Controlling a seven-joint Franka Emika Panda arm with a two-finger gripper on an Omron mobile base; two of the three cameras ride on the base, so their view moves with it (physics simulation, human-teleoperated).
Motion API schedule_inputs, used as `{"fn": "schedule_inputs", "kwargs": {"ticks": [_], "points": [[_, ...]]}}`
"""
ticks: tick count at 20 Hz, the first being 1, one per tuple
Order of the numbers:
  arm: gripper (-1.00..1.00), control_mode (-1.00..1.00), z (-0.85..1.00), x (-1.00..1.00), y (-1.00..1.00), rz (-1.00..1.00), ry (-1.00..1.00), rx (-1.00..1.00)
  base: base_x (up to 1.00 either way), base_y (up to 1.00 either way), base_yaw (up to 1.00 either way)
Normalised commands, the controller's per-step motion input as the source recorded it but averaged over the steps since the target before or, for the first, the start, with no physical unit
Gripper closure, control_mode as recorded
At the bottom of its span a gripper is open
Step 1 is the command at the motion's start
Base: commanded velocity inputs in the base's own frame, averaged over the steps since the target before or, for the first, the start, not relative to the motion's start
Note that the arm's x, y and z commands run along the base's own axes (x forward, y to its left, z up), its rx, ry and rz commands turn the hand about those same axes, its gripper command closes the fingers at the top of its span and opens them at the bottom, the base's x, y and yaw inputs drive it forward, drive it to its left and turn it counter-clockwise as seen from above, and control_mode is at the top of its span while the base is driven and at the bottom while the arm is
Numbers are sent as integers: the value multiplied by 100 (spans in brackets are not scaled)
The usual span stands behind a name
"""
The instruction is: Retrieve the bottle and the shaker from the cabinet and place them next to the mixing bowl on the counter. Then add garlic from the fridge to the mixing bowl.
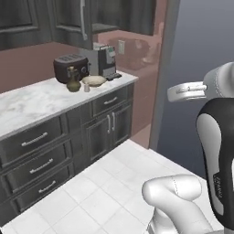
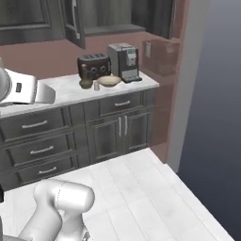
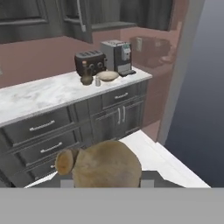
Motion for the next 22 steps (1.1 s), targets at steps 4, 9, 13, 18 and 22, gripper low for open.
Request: {"fn": "schedule_inputs", "kwargs": {"ticks": [4, 9, 13, 18, 22], "points": [[100, 100, 0, 0, 0, 0, 0, 0, 63, -100, 25], [100, 100, 0, 0, 0, 0, 0, 0, 63, -78, 26], [100, 100, 0, 0, 0, 0, 0, 0, 77, -59, 34], [100, 100, 0, 0, 0, 0, 0, 0, 53, -10, 37], [100, 100, 0, 0, 0, 0, 0, 0, 44, 0, 36]]}}
